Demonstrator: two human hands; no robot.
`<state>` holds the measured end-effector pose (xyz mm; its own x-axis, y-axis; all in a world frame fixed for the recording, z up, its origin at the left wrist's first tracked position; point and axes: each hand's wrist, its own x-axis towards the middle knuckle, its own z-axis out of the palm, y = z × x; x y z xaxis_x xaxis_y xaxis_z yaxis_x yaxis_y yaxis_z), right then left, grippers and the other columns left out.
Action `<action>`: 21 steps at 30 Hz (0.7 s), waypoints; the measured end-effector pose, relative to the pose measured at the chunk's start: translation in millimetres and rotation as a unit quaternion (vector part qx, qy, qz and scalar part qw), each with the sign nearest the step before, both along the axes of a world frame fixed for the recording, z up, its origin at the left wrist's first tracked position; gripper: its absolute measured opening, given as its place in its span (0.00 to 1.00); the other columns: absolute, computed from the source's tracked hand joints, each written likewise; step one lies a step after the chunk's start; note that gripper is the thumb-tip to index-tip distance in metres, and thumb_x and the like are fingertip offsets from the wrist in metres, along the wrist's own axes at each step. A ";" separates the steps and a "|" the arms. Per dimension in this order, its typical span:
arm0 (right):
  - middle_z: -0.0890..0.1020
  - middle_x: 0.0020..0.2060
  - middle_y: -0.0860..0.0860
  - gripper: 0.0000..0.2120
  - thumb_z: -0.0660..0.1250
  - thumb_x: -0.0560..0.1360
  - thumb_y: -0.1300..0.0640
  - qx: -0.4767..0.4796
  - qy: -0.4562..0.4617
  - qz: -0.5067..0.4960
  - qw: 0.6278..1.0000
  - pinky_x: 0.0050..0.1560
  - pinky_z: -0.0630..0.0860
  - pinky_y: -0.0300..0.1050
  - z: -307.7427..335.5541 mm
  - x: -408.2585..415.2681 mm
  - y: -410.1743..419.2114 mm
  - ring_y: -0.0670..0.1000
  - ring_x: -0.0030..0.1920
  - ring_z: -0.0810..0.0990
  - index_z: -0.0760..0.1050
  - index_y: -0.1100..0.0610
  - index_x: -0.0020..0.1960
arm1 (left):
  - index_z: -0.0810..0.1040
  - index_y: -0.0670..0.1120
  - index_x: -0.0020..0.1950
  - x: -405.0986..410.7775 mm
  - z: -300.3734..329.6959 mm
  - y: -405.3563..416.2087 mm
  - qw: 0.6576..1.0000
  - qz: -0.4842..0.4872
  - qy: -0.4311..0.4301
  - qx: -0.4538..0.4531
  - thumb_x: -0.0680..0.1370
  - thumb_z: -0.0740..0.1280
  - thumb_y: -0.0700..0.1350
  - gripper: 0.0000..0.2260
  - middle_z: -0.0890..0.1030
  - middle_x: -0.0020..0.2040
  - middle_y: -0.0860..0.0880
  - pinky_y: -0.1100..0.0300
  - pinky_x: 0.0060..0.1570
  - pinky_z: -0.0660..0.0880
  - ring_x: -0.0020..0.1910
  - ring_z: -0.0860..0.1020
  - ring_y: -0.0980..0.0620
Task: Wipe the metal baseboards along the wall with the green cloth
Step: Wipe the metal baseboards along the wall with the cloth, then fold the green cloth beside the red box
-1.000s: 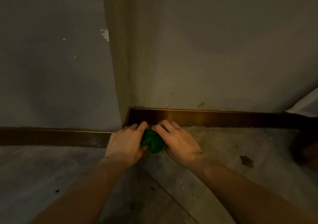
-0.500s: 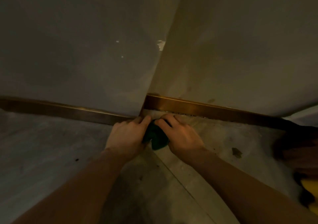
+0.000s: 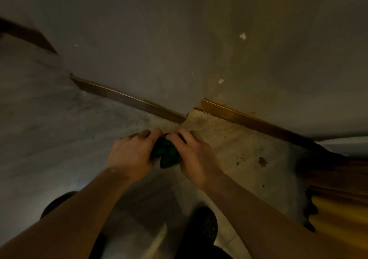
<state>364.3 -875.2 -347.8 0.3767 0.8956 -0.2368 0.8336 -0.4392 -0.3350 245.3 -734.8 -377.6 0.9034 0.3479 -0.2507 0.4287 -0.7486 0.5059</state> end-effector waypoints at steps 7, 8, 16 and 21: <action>0.73 0.59 0.55 0.32 0.75 0.64 0.65 -0.012 -0.001 0.066 0.998 0.48 0.77 0.51 104.1 -25.3 39.4 0.58 0.54 0.75 0.69 0.54 0.65 | 0.70 0.56 0.63 -41.9 102.3 20.5 0.998 0.060 0.010 0.020 0.75 0.71 0.53 0.18 0.80 0.51 0.51 0.51 0.42 0.79 0.48 0.81 0.45; 0.73 0.59 0.56 0.32 0.74 0.65 0.66 -0.014 -0.004 0.077 0.997 0.48 0.76 0.52 123.8 -27.4 48.0 0.58 0.55 0.74 0.69 0.54 0.66 | 0.70 0.56 0.63 -46.1 122.2 25.7 0.997 0.069 0.011 0.029 0.75 0.71 0.53 0.19 0.80 0.51 0.51 0.51 0.42 0.79 0.48 0.81 0.45; 0.71 0.58 0.53 0.32 0.70 0.66 0.67 0.017 -0.024 0.125 0.992 0.40 0.77 0.53 297.9 -49.8 114.5 0.57 0.54 0.72 0.65 0.50 0.66 | 0.69 0.57 0.64 -79.9 308.0 81.4 0.989 0.120 0.023 0.086 0.75 0.69 0.56 0.20 0.80 0.54 0.52 0.51 0.44 0.77 0.52 0.80 0.45; 0.71 0.56 0.52 0.33 0.70 0.64 0.69 0.066 -0.018 0.130 0.989 0.41 0.78 0.55 412.0 -70.1 152.8 0.57 0.52 0.73 0.67 0.51 0.65 | 0.70 0.58 0.63 -102.6 436.1 114.0 0.980 0.164 0.005 0.110 0.76 0.70 0.54 0.18 0.80 0.55 0.52 0.51 0.46 0.76 0.52 0.80 0.45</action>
<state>294.2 -722.5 64.2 0.1353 0.9856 -0.1019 0.9249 -0.1625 -0.3437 142.6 -620.8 58.5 0.7313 0.6664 -0.1452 0.6691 -0.6596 0.3424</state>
